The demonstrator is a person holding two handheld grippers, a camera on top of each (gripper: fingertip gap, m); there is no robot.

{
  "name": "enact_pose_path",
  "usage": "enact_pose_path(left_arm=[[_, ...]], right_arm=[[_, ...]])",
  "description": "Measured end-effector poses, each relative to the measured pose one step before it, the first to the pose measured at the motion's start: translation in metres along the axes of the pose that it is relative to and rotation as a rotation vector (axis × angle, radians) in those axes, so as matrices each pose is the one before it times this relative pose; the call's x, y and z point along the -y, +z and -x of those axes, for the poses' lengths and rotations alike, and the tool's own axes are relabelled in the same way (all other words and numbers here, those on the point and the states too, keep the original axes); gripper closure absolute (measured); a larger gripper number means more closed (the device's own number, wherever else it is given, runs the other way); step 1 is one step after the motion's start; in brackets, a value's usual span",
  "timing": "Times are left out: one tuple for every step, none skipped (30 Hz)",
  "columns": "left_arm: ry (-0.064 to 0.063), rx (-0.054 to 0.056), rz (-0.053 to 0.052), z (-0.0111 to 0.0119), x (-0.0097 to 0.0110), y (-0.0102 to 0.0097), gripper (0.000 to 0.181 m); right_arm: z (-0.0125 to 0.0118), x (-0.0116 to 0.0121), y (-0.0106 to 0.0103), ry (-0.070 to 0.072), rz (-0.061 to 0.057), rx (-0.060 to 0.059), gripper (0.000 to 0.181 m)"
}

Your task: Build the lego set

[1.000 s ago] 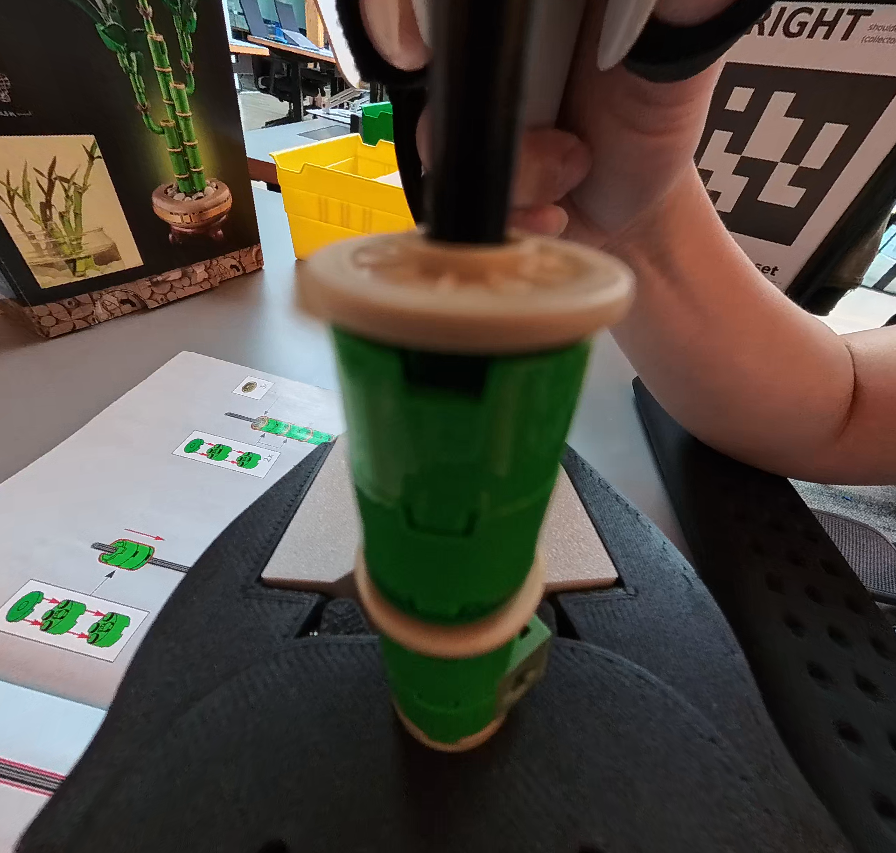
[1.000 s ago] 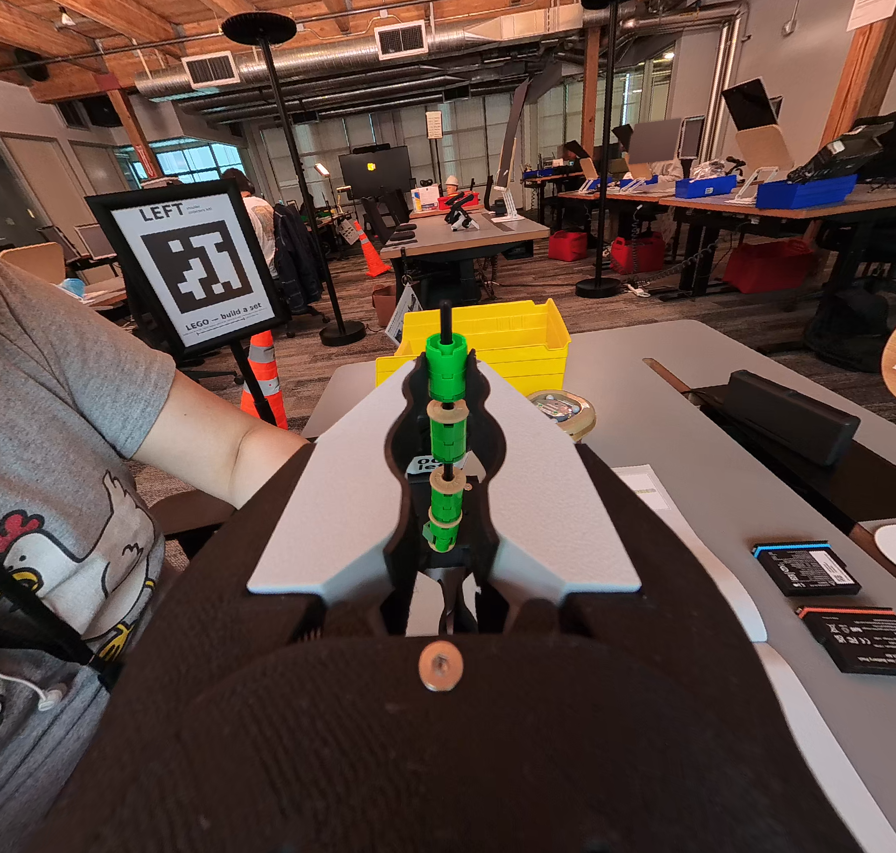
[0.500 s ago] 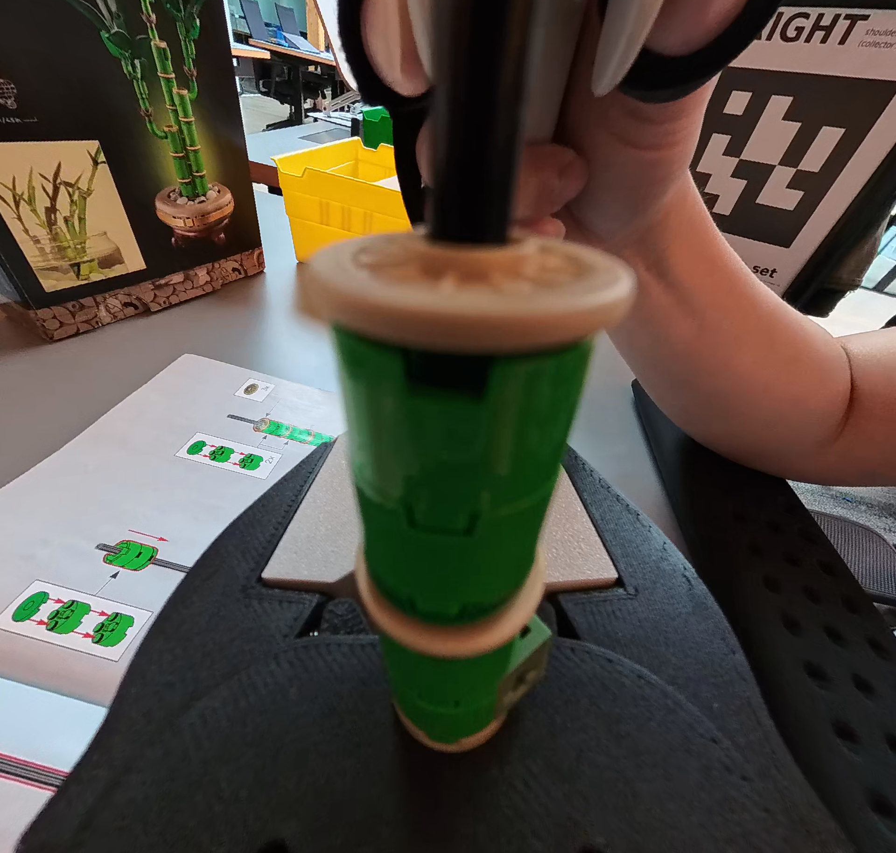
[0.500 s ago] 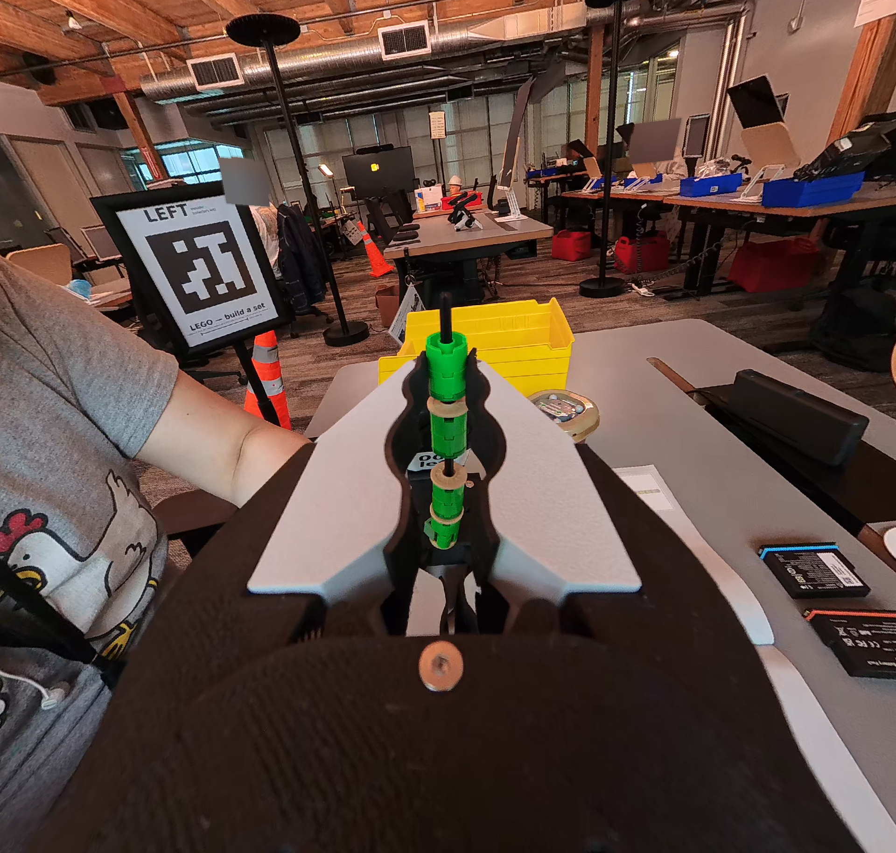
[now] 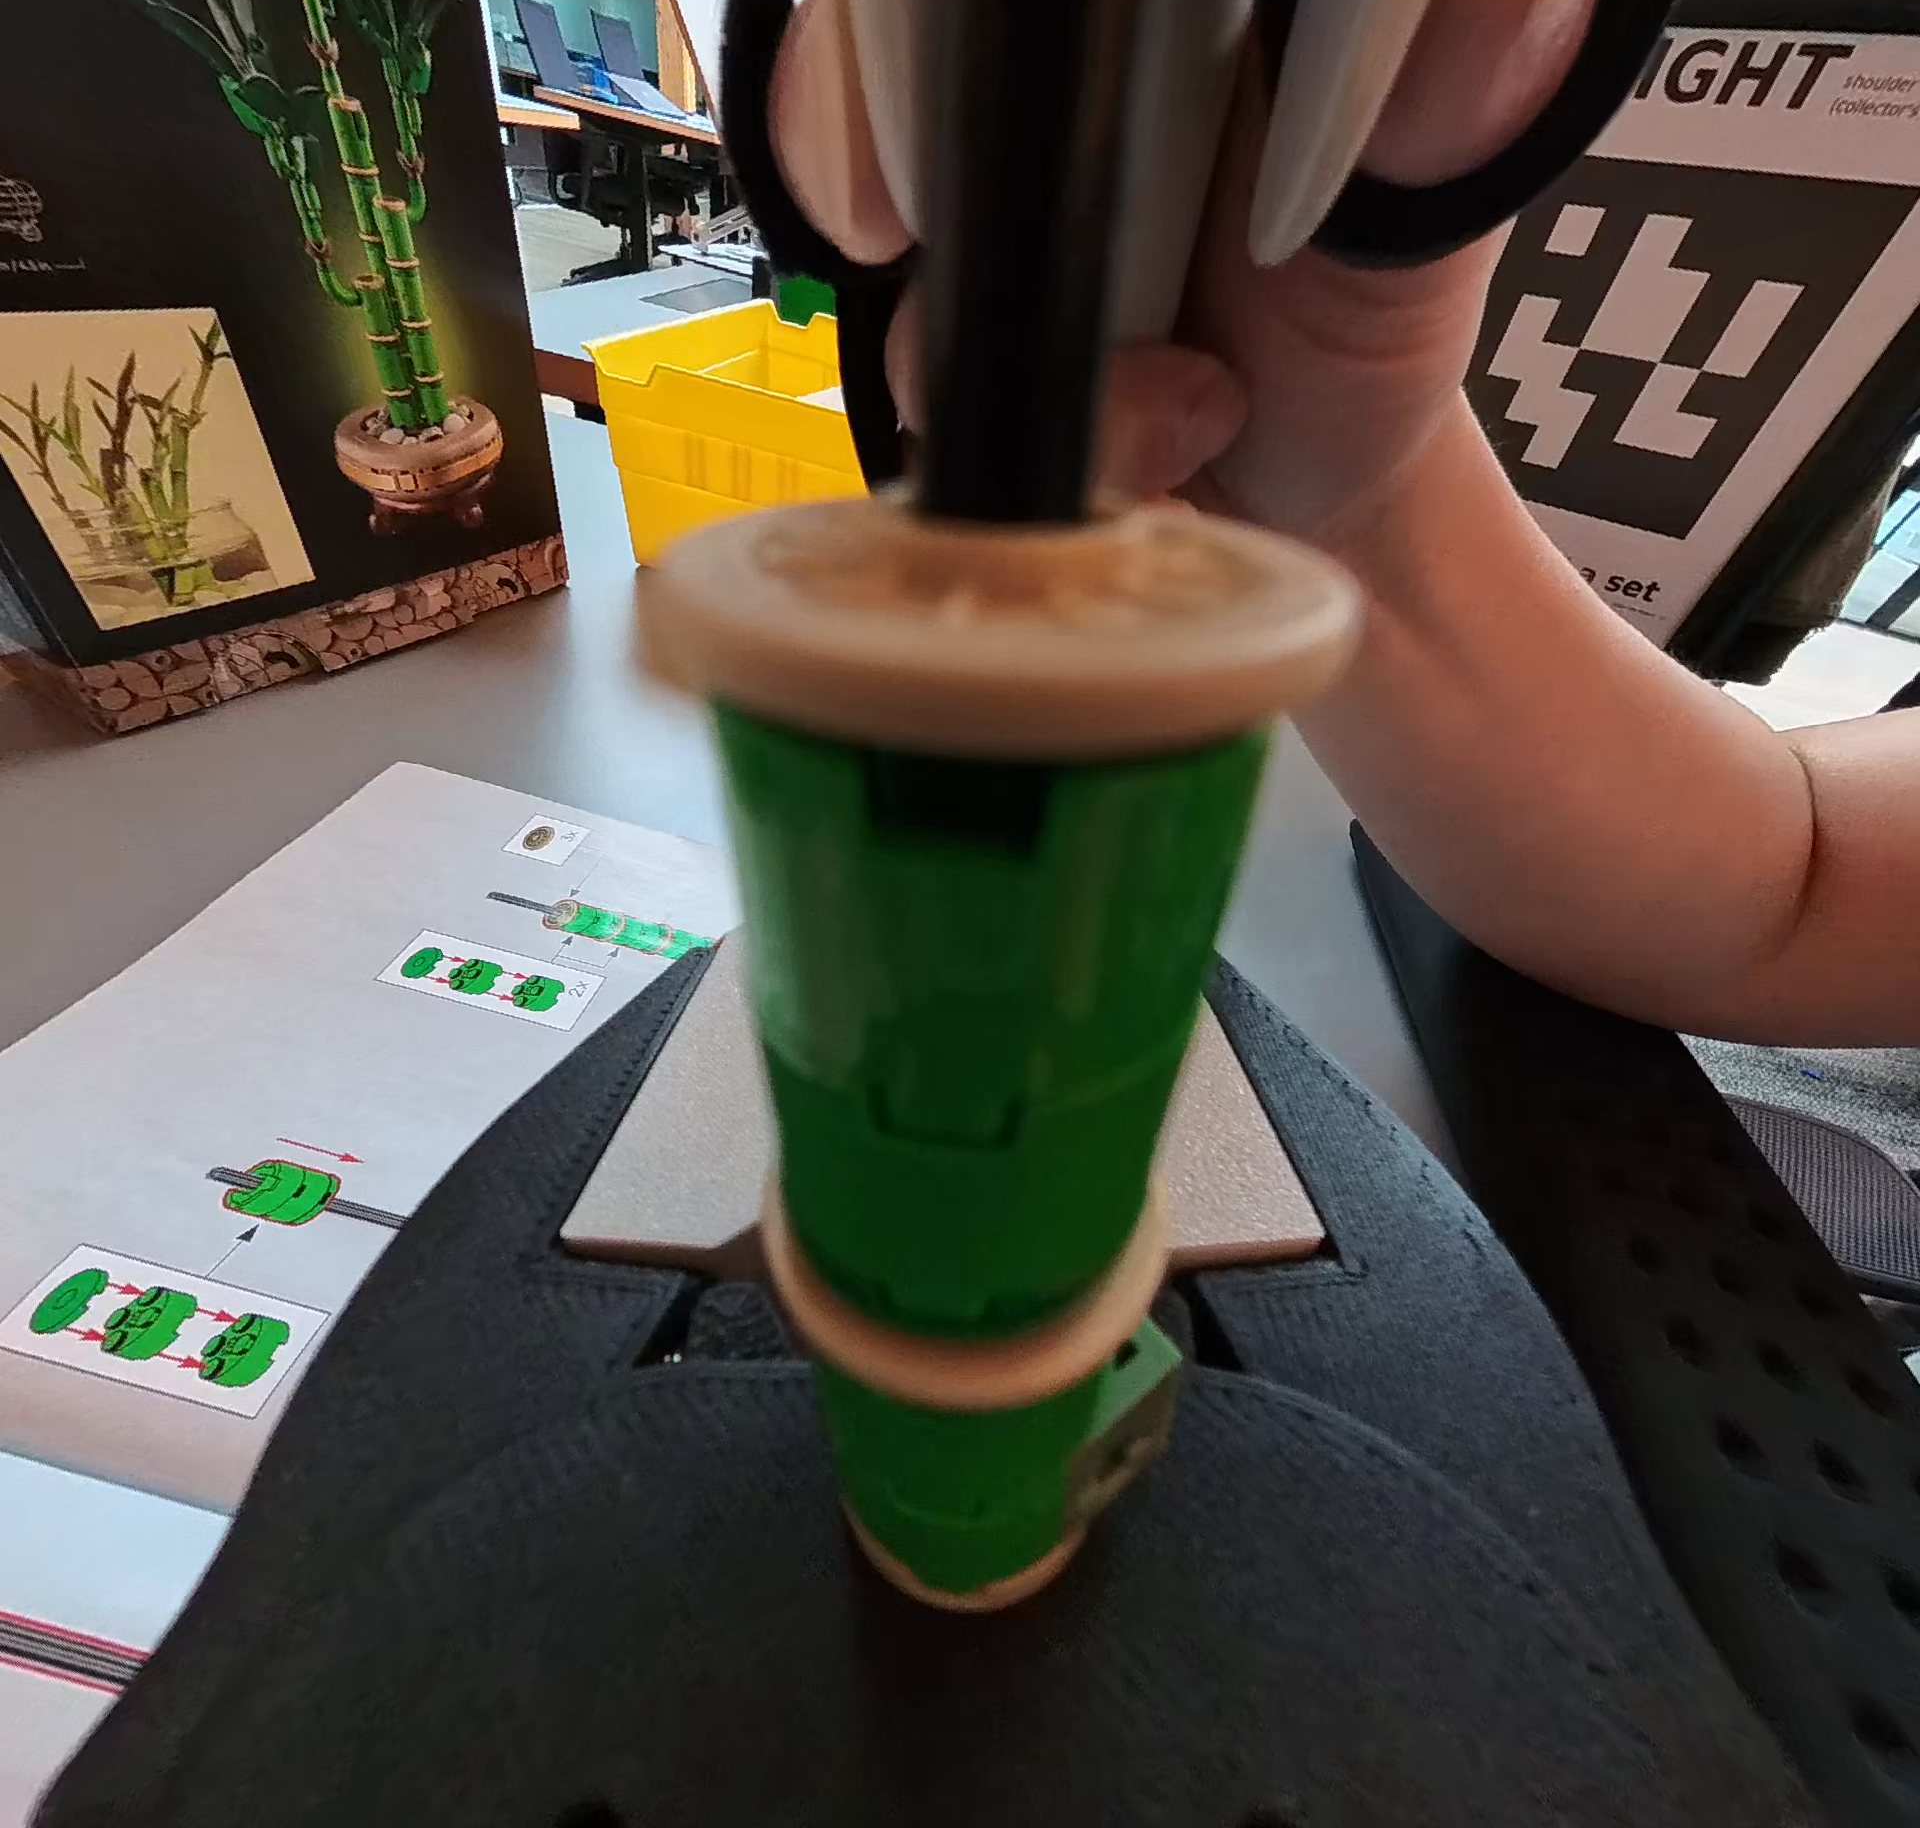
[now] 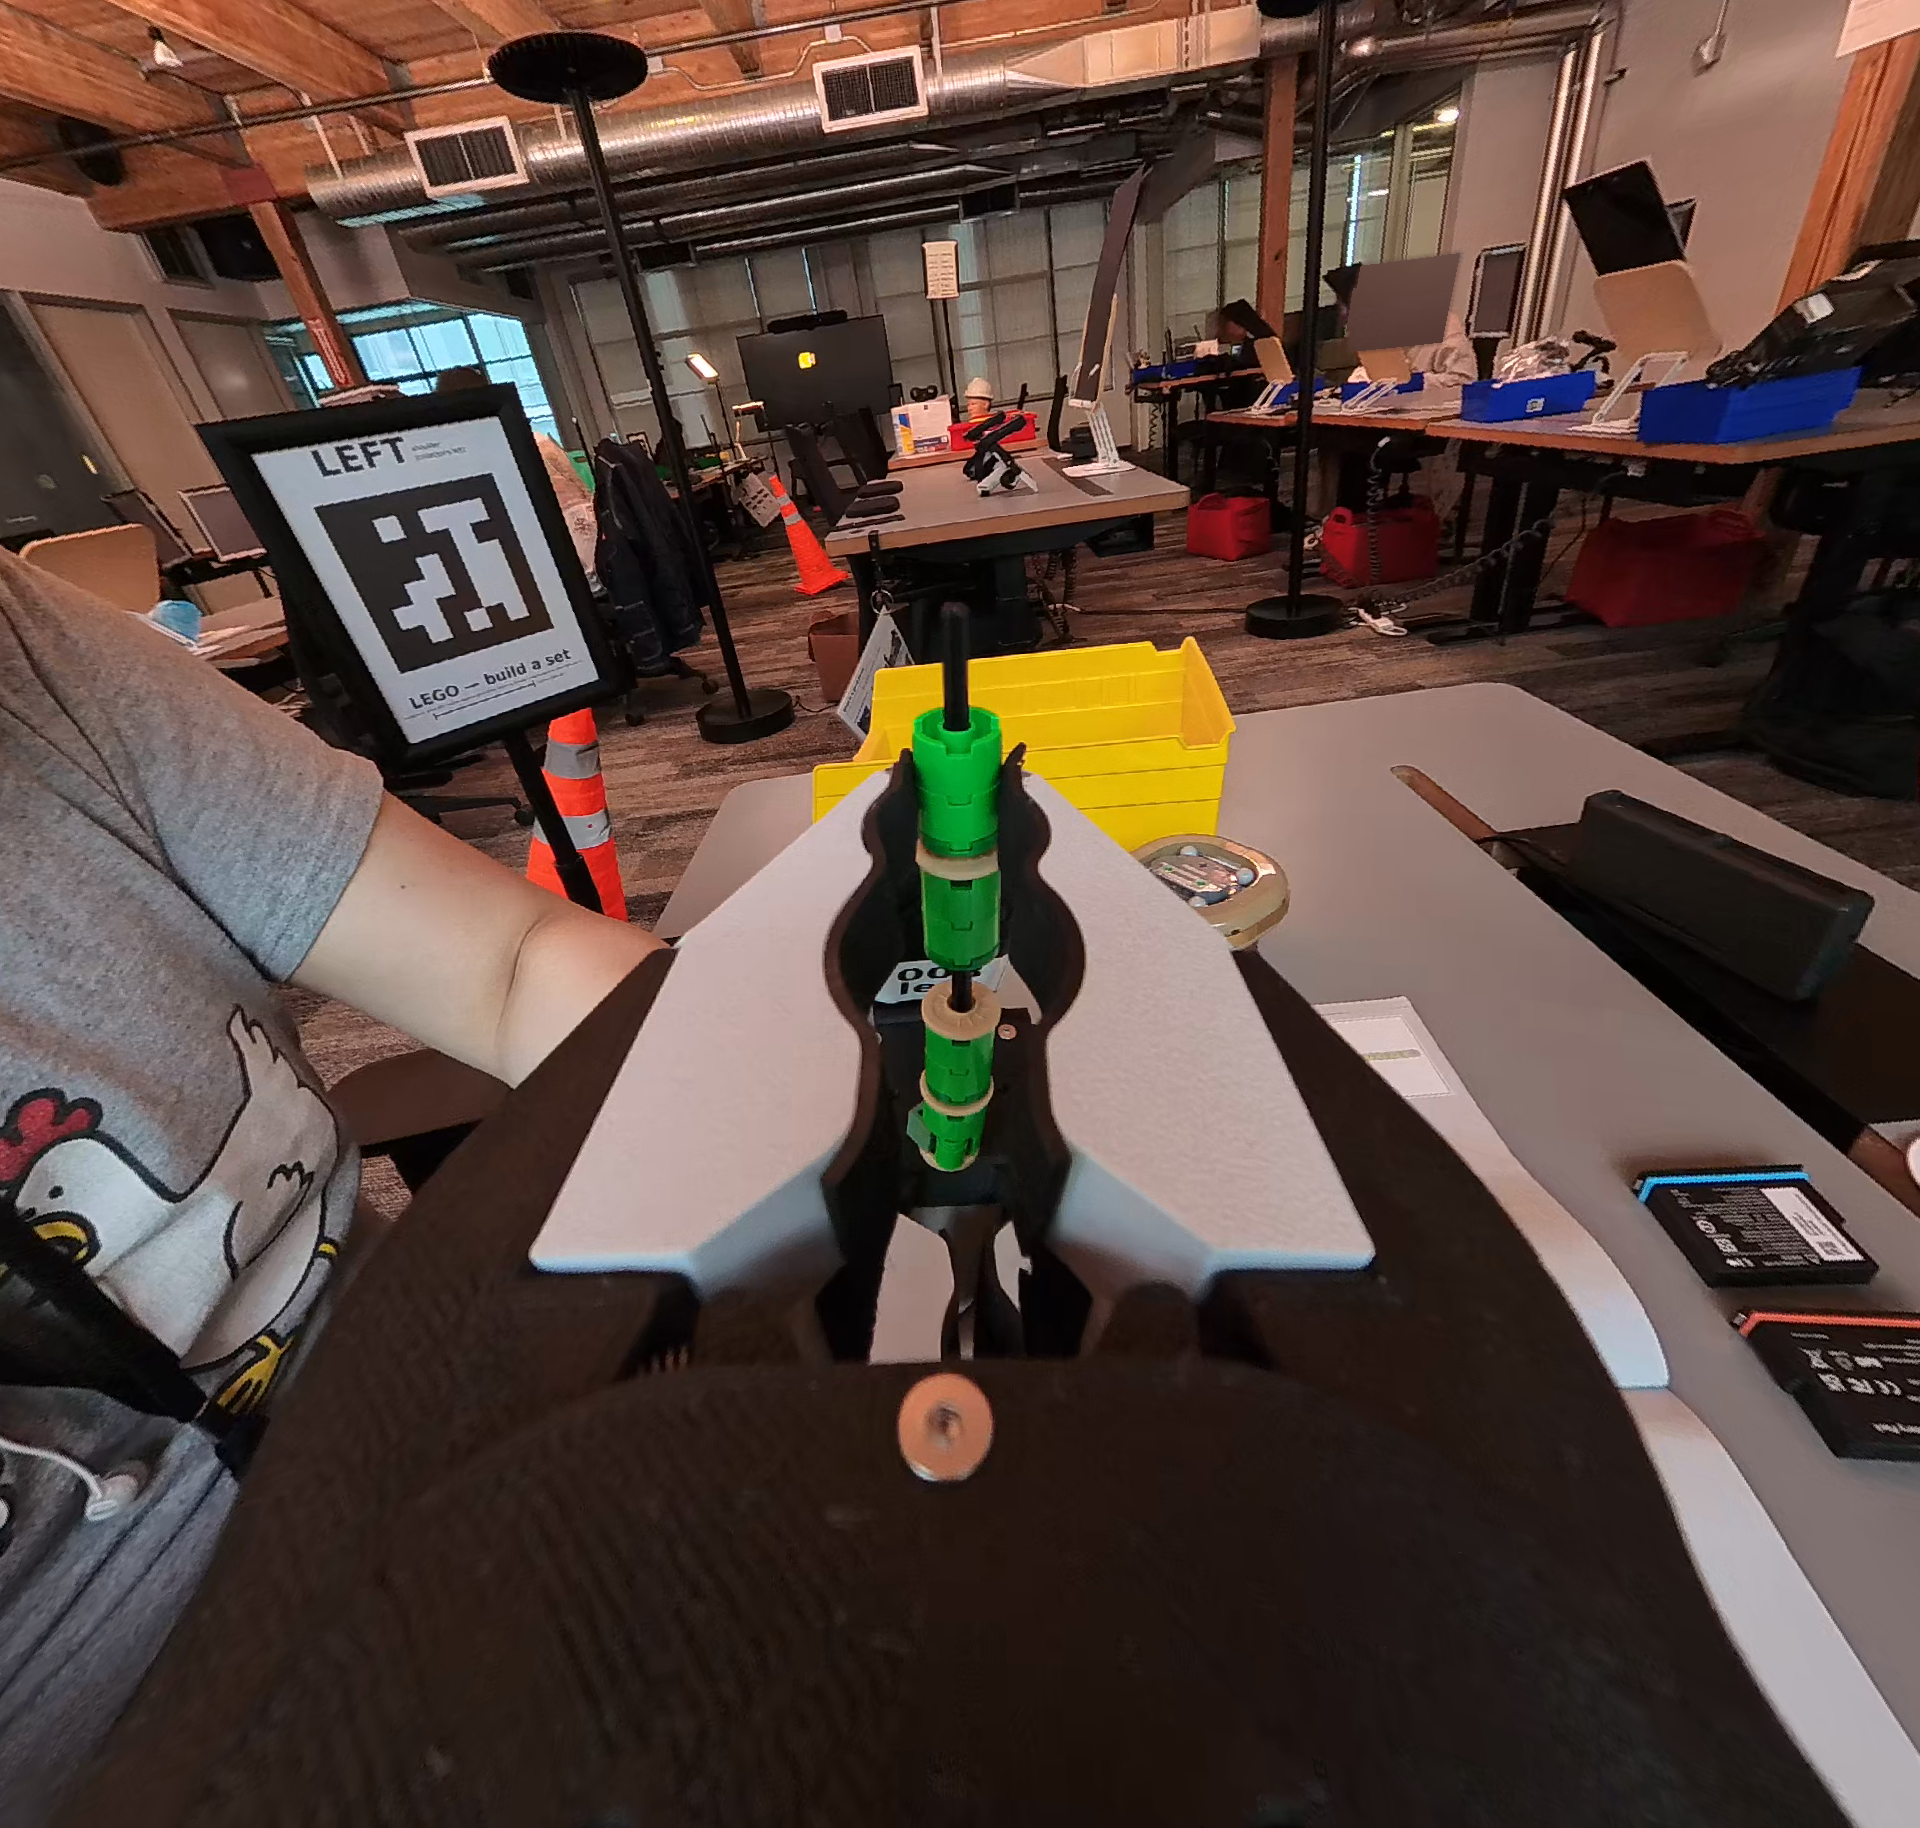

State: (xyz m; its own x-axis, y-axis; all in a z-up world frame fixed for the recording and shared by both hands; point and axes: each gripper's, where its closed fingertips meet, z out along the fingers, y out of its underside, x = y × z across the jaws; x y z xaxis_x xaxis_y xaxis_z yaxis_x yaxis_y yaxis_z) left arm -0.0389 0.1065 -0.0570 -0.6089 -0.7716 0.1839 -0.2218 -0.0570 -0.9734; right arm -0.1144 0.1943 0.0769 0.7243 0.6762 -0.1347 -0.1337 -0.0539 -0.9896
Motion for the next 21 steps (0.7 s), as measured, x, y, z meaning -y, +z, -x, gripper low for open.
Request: enact_pose_path(left_arm=[[0.0006, 0.0005, 0.0003, -0.00004, 0.00003, -0.00005, 0.181], [-0.0004, -0.0006, 0.0003, -0.00004, -0.00003, 0.00005, 0.143], [-0.0003, -0.0008, -0.0010, -0.00024, 0.00039, -0.00019, 0.145], [0.0010, 0.0008, -0.0014, -0.00001, 0.00062, -0.00026, 0.145], [0.0003, 0.0009, -0.0029, 0.00019, 0.00085, -0.00034, 0.155], [-0.0005, 0.0005, -0.0034, 0.00024, 0.00091, -0.00058, 0.165], [-0.0001, 0.0013, -0.0040, 0.00043, 0.00128, -0.00078, 0.174], [0.0018, 0.0017, -0.0046, 0.00045, 0.00152, -0.00091, 0.181], [0.0085, 0.0031, -0.0011, 0.00044, 0.00146, -0.00099, 0.181], [0.0140, 0.0040, 0.0047, 0.00051, 0.00134, -0.00095, 0.181], [0.0077, 0.0006, 0.0065, 0.00063, 0.00149, -0.00093, 0.181], [-0.0072, -0.0028, 0.0012, 0.00134, 0.00153, -0.00137, 0.181], [-0.0171, -0.0033, -0.0063, 0.00200, 0.00183, -0.00152, 0.181], [-0.0178, -0.0047, -0.0082, 0.00169, 0.00157, -0.00133, 0.181], [-0.0111, -0.0051, -0.0035, 0.00089, 0.00112, -0.00104, 0.181], [-0.0006, -0.0010, 0.0007, 0.00042, 0.00068, -0.00063, 0.181], [0.0067, 0.0010, 0.0040, -0.00001, 0.00025, -0.00014, 0.181], [0.0071, -0.0008, 0.0052, -0.00056, -0.00025, 0.00012, 0.181], [0.0016, -0.0026, 0.0033, -0.00069, -0.00037, 0.00035, 0.181], [-0.0041, -0.0049, 0.0028, -0.00063, -0.00054, 0.00050, 0.181], [-0.0065, -0.0061, 0.0038, -0.00052, -0.00078, 0.00049, 0.181]], right_arm=[[0.00002, -0.00025, 0.00009, 0.0002, 0.0018, 0.0005, 0.164], [-0.00064, -0.00051, -0.00009, -0.0017, 0.0021, -0.0041, 0.164], [-0.00070, -0.00058, -0.00002, -0.0008, 0.0021, -0.0034, 0.164], [-0.00039, -0.00037, 0.00018, 0.0009, -0.0007, -0.0008, 0.163], [0.00016, -0.00079, 0.00052, 0.0024, 0.0015, 0.0028, 0.163], [0.00016, -0.00121, 0.00080, 0.0018, 0.0056, 0.0018, 0.163], [-0.00016, -0.00174, 0.00108, -0.0011, 0.0084, -0.0005, 0.163], [0.00068, -0.00061, 0.00090, 0.0023, 0.0001, 0.0055, 0.163], [0.00179, 0.00052, 0.00064, 0.0023, -0.0065, 0.0125, 0.163], [0.00348, 0.00210, 0.00018, 0.0083, -0.0156, 0.0240, 0.164], [-0.00084, 0.00315, -0.00018, 0.0077, -0.0222, -0.0036, 0.164], [-0.00333, 0.00289, -0.00083, -0.0202, -0.0222, -0.0255, 0.164], [-0.00227, 0.00276, -0.00072, -0.0186, -0.0196, -0.0186, 0.164], [0.00062, 0.00206, -0.00043, 0.0028, -0.0111, 0.0062, 0.164], [0.00231, 0.00125, 0.00018, 0.0205, -0.0024, 0.0218, 0.164], [0.00198, 0.00116, 0.00007, 0.0145, -0.0028, 0.0179, 0.164], [0.00079, 0.00158, -0.00013, -0.0027, -0.0086, 0.0051, 0.165], [-0.00103, 0.00121, -0.00022, -0.0103, -0.0094, -0.0092, 0.165], [-0.00138, 0.00046, -0.00012, -0.0025, -0.0050, -0.0093, 0.165], [-0.00024, -0.00017, 0.00019, 0.0041, 0.0000, -0.0001, 0.165], [-0.00054, -0.00026, 0.00033, 0.0059, 0.0014, -0.0018, 0.165]])
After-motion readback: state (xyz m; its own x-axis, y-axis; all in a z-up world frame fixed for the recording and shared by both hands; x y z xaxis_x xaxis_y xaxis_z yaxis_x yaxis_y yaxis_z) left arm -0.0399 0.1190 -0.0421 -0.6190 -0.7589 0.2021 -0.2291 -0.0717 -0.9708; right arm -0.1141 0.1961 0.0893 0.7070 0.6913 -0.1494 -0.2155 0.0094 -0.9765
